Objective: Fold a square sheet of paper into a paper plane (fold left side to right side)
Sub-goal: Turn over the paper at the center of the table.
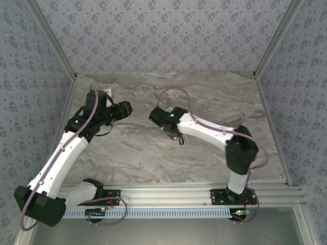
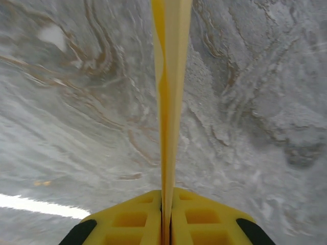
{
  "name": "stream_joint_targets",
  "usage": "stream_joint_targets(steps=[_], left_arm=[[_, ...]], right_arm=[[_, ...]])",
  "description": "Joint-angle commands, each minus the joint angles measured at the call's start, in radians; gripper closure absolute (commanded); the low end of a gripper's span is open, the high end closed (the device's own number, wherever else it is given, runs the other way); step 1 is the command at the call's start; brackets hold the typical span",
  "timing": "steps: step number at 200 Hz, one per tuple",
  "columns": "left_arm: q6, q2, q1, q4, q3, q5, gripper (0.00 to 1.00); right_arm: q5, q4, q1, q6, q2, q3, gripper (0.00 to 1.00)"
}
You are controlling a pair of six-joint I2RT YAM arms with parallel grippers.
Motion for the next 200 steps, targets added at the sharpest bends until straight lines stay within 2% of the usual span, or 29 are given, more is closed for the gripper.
stream_joint_targets(steps=[1,36,53,61,80,109,125,149,176,200], left_arm=[[0.03,-0.038,0.0,-0.041,0.001,-0.048,0.39],[0.026,-0.05,0.001,-0.056,-0.007,-0.058,0.39],[0.017,-0.049,0.0,-0.057,-0.017,-0.053,0.38],[0.008,-0.047,0.0,-0.054,-0.025,-0.048,0.37],[-0.024,-0.036,0.01,-0.035,-0.047,0.007,0.33],[-0.102,0.0,0.05,0.055,-0.111,0.186,0.32],[-0.13,0.03,0.054,0.126,-0.155,0.268,0.32],[-0.172,0.095,0.047,0.244,-0.211,0.384,0.32],[-0.208,0.174,-0.003,0.358,-0.248,0.423,0.32],[-0.237,0.265,-0.063,0.461,-0.253,0.438,0.32]], right_arm=[[0.197,-0.171,0.042,0.037,0.103,0.082,0.88],[0.22,-0.204,0.086,0.04,0.268,0.147,0.86],[0.196,-0.195,0.104,0.029,0.32,0.16,0.8],[0.162,-0.168,0.111,0.009,0.33,0.155,0.75],[-0.015,-0.067,0.113,-0.028,0.303,0.115,0.62],[-0.241,0.088,0.11,-0.051,0.167,0.015,0.39],[-0.335,0.156,0.104,-0.064,0.062,-0.045,0.25],[-0.463,0.25,0.069,-0.068,-0.11,-0.144,0.1],[-0.566,0.352,-0.035,-0.042,-0.3,-0.268,0.01],[-0.71,0.509,-0.183,-0.021,-0.464,-0.432,0.0]])
